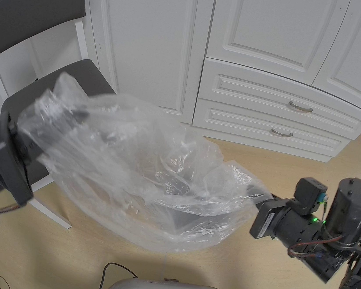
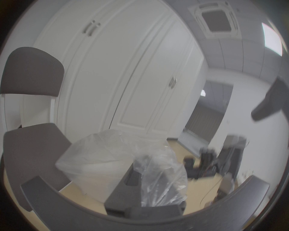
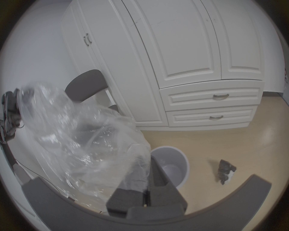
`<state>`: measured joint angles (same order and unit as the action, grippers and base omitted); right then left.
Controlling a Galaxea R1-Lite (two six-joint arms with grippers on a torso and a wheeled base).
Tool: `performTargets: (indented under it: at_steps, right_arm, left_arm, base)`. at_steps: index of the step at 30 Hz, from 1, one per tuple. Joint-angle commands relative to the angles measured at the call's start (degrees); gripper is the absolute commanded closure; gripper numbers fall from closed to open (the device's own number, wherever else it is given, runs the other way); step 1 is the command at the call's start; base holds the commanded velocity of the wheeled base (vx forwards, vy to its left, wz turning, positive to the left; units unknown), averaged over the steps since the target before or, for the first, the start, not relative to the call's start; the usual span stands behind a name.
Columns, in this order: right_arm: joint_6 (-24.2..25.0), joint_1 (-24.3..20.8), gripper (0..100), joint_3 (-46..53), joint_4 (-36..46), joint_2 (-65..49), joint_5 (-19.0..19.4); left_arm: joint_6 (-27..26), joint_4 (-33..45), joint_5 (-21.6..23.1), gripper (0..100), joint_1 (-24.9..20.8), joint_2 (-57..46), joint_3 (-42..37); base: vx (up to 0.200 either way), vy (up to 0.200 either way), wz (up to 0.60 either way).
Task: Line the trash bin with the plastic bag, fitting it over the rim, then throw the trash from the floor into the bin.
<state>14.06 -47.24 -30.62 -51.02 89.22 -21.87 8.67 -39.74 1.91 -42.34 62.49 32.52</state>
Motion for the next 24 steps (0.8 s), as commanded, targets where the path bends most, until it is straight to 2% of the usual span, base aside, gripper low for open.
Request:
performTargets:
  at_steps: [1,5,10,16,20,24]
  right_arm:
    - [-0.96,4.17,100,-4.27,11.99,-15.39,0.42]
    - [-1.05,5.14,100,-5.76,19.9,-20.49,2.36]
    - [-3.68,5.4,100,-5.41,21.4,-22.16,2.45]
    - [-7.55,7.86,100,-4.53,23.95,-23.66,2.18]
    - [-9.22,8.83,100,-4.8,30.63,-25.94,2.09]
    - [-13.0,9.01,100,-4.18,37.39,-27.88,1.66]
  left_arm:
    - [-4.62,11.97,-0.6,100,1.29,2.55,-0.8]
    - [-4.45,18.74,-1.39,100,2.0,6.15,1.4]
    - [-4.71,18.74,-3.23,100,4.11,10.11,1.23]
    - [-4.89,18.65,-5.96,100,5.86,11.69,1.58]
    - [-4.89,18.65,-5.96,100,7.18,11.34,1.75]
    - [-4.89,18.56,-5.96,100,7.8,10.99,1.75]
  base:
    - [0.0,0.0,0.0]
    - [0.0,0.0,0.0]
    - [0.0,0.0,0.0]
    - [0.0,0.0,0.0]
    - [0.0,0.0,0.0]
    - [0.0,0.0,0.0]
